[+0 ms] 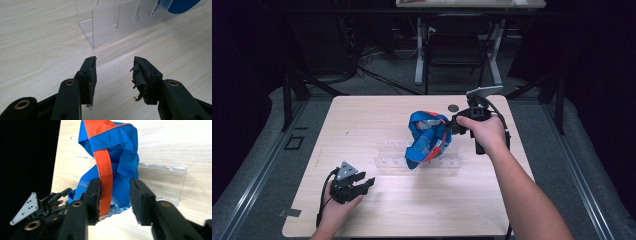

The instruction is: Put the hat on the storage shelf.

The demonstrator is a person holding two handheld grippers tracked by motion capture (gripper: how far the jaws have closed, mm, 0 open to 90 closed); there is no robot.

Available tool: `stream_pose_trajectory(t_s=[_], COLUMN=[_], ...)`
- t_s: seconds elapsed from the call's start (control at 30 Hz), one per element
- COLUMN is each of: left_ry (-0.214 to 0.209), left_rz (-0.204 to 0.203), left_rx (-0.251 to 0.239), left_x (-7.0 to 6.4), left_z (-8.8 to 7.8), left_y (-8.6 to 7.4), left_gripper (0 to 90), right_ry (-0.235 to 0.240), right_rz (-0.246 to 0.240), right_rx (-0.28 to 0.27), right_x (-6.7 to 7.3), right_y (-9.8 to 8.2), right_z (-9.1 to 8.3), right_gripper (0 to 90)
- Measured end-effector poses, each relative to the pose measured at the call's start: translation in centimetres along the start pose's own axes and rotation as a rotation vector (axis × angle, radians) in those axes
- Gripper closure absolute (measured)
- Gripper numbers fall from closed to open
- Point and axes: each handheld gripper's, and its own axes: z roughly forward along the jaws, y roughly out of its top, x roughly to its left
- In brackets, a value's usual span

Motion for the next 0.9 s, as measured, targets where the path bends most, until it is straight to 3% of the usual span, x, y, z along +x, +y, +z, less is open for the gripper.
stream_pose_trajectory(t_s=[0.1, 0.9], left_ry=[0.0, 0.007], left_rz=[-0.001, -0.002], left_rx=[-0.002, -0.002], left_x=[0.0, 0.0], left_z=[0.0, 0.2], left_y=[0.0, -0.1], left_gripper=[52.3, 46.9], right_ry=[-0.017, -0.05], right_rz=[-0.025, -0.068], right_rx=[-0.029, -0.012], right_x=[-0.3, -1.5], right_y=[-0.1, -2.0], right_z=[-0.5, -2.1], right_gripper=[56.1, 54.4])
